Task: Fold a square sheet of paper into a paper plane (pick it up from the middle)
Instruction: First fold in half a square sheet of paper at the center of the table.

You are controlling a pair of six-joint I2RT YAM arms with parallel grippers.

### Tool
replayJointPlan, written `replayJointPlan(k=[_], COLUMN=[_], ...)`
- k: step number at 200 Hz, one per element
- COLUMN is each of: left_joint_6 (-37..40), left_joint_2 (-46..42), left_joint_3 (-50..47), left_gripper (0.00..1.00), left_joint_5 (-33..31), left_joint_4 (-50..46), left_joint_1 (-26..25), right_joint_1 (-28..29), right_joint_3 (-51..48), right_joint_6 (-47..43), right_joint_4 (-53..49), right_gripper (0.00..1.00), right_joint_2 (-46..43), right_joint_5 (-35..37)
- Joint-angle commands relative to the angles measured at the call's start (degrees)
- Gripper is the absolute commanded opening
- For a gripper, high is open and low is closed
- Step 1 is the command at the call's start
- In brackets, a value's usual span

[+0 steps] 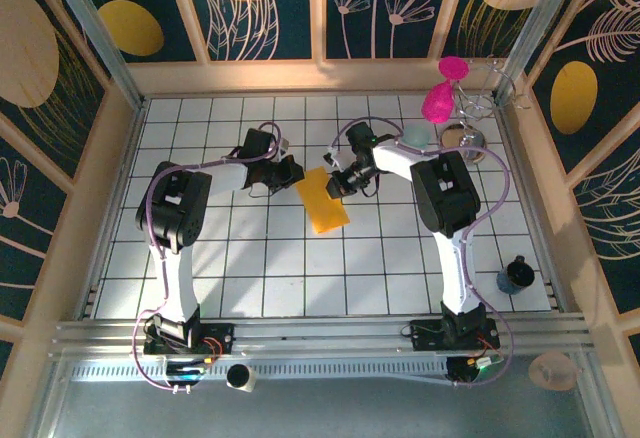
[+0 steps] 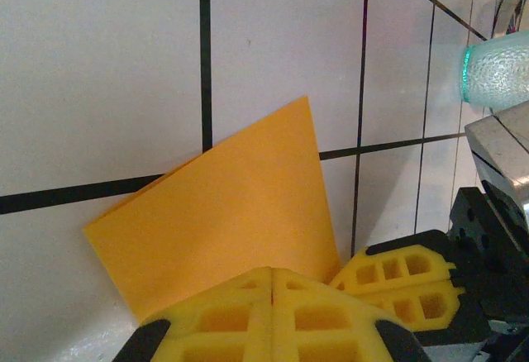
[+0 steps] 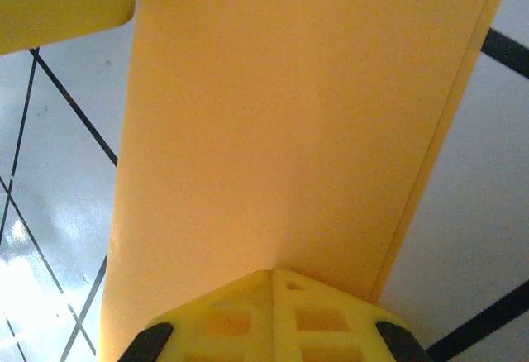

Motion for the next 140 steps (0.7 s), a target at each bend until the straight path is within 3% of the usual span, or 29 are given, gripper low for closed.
replayJointPlan(k=[1,23,80,140], left_joint_6=[-0.22,0.11,0.06,-0.07], left_joint_2=[1.0,1.37,1.52,1.04], left_joint_3=[-0.19,-0.44,-1.33,-1.73], left_gripper=[0.05,0.05,0.05,0.05], left_joint_5=[-0.23,-1.03,-1.53,-1.51], left_joint_4=[-1.2,-2.05,-1.47,-1.09], left_joint_1=[-0.4,-0.52,-0.6,-0.6], right_joint_1=[0.75,0.93,4.21,9.07], right_joint_3=[-0.7,-0.96,-9.64,-10.05], right_joint_6=[1.85,7.47,34.15,42.71], right_joint_4=[-2.3,0.96,16.2,21.24], right_gripper=[0.05,0.08,0.09,0.03], right_joint_2=[-1.51,-4.61,-9.61,-6.48], right_joint_5=[-0.51,-2.24,-2.92,-0.79])
